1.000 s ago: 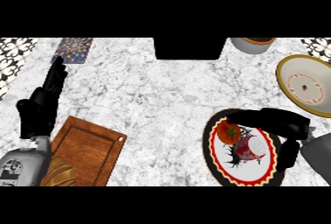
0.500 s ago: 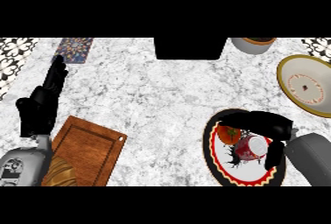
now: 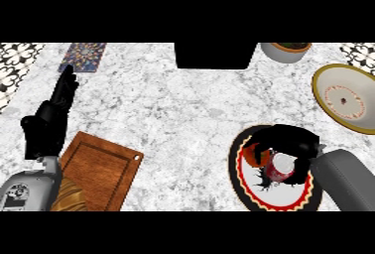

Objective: Pick the can from the plate and place it in the bowl

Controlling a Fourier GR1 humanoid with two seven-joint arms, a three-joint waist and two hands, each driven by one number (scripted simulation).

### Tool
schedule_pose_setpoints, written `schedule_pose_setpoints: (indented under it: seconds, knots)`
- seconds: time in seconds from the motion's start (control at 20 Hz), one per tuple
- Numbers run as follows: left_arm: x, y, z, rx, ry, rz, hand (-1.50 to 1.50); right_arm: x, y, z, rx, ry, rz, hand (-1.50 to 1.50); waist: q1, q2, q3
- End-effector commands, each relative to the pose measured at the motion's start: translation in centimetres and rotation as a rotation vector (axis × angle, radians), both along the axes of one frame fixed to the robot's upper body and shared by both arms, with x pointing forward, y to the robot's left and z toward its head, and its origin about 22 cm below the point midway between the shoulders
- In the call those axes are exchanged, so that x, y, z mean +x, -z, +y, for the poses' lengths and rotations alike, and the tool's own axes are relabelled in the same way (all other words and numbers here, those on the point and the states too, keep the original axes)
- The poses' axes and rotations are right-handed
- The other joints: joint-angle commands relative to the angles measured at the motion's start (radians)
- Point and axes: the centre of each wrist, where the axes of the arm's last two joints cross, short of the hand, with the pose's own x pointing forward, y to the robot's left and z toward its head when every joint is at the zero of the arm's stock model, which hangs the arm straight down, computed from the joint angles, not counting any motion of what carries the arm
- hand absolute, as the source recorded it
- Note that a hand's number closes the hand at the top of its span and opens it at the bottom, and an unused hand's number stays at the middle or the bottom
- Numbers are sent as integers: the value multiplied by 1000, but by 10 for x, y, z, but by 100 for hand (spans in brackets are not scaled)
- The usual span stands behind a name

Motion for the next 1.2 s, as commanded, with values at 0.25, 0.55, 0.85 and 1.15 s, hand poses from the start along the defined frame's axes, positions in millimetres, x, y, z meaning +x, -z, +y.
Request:
schedule_pose_setpoints:
  seconds: [0.25, 0.55, 0.85, 1.15]
  knots:
    - [-1, 4, 6, 1, -12, 5, 0, -7, 33, 37, 11, 268, 62, 150, -4, 9, 7]
    - [2, 4, 1, -2, -4, 9, 0, 9, 32, 96, -8, 791, 57, 150, -2, 13, 4]
    - [7, -6, 10, 7, 18, 6, 0, 19, -12, 154, 183, 1042, -86, 150, 22, 10, 8]
    - [2, 1, 6, -5, 9, 21, 0, 5, -65, 176, 459, 1210, -263, 150, -1, 2, 7]
